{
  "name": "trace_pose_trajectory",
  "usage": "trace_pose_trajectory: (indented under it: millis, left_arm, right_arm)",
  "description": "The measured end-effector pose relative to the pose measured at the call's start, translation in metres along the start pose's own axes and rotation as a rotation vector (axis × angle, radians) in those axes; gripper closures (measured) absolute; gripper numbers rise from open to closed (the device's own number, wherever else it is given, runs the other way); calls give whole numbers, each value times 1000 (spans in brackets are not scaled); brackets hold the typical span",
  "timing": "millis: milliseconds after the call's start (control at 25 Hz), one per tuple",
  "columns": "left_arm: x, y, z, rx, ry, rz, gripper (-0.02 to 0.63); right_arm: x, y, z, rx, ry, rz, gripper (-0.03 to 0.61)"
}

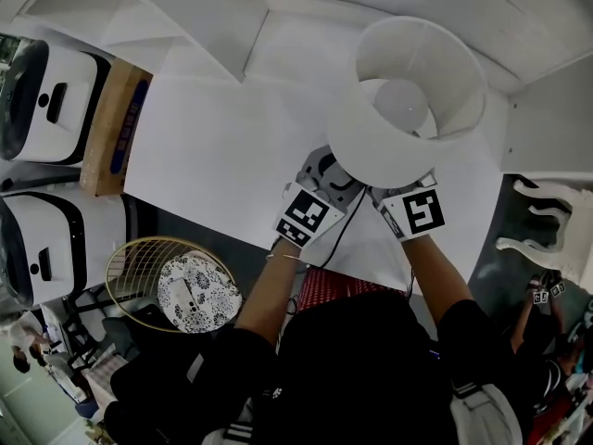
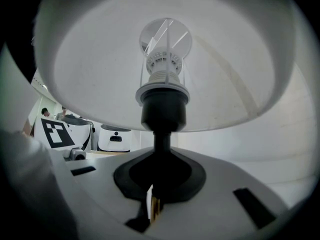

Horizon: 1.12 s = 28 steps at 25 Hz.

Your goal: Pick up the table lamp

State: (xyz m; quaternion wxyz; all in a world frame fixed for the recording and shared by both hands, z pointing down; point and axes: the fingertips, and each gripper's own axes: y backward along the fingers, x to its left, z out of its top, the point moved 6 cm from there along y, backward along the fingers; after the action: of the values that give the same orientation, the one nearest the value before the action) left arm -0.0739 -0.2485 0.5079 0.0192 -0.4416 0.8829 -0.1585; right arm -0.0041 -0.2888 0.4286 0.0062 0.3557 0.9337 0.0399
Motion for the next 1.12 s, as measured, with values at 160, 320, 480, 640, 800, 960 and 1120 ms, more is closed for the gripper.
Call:
trace_pose_trajectory:
  millis: [160,320,480,640,800,960,1120]
  left_arm:
    - [2,-7,0,-13,4,-14,414]
    - [4,-12,-2,-14,6,-15,414]
    - [4,-16,0,-26,3,-7,414]
    - [5,-19,0,-37,3,-11,414]
    - [7,-25,2,-56,7,-32,414]
    - [7,-32,3,-57,-11,-44,414]
    - [8,-40,6,-64,-7,-55,416]
  right_arm:
    - [-2,1,-1,-2,-14,-1,561]
    - [-2,0,-1,2,-8,5,561]
    - [-2,0,-1,4,-6,5,561]
    - [-2,1,-1,6,-6,4,561]
    - [-2,0,-1,4,-2,7,561]
    - [-2,1,-1,-2,-3,10,561]
    - [-4,2,-1,-4,-4,11,561]
